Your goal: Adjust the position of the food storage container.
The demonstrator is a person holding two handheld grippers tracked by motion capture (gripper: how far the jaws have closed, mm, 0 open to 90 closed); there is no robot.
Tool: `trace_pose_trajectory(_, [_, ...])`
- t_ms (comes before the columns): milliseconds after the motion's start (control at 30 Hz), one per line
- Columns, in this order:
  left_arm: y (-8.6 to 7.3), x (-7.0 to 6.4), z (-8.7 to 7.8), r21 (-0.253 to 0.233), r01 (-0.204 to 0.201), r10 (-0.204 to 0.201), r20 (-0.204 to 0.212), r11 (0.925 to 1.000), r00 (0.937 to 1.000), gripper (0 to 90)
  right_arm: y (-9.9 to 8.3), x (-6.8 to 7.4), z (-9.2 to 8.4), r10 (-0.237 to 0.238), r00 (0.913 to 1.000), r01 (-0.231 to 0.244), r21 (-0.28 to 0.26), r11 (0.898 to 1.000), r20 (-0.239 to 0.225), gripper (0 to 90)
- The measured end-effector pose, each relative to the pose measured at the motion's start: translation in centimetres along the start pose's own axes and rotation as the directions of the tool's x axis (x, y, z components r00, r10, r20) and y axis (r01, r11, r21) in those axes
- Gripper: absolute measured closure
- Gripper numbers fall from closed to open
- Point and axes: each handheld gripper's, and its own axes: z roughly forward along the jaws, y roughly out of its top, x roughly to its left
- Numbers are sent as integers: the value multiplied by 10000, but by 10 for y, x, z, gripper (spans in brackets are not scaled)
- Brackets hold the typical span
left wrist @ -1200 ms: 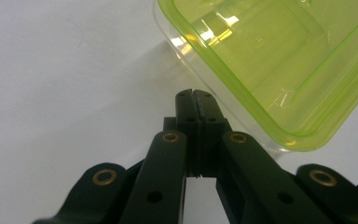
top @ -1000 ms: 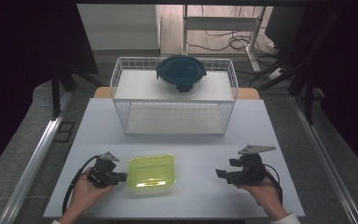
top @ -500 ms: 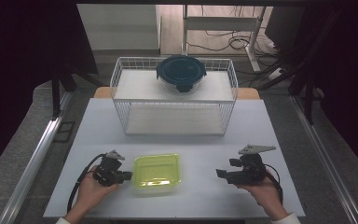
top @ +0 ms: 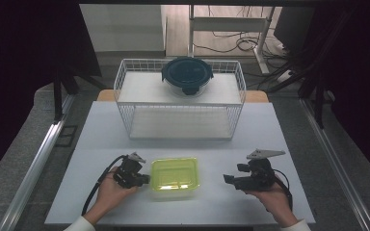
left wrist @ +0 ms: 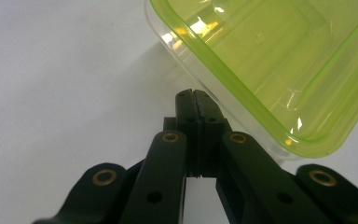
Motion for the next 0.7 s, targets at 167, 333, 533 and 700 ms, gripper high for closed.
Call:
trace_pose_trajectory(167, [10, -4, 8, 45, -100, 99, 121, 9999, 9999, 897, 0, -1, 0, 8, 10000, -8, 23, 10000, 16, 253])
trace_pose_trajectory(333, [21, -11, 15, 58, -287, 286, 196, 9996, 9994, 897, 0, -1, 0, 19, 10000, -19, 1, 10000, 2, 253])
trace_pose_trajectory(533, [25, -15, 18, -7, -393, 393, 272, 9992, 9989, 896, -1, -2, 0, 19, 10000, -19, -5, 10000, 2, 253])
trace_pose_trajectory(700, [28, -15, 19, 0, -383, 383, 342, 9993, 9987, 896, -1, -1, 2, 16, 10000, -16, 55, 10000, 7, 253])
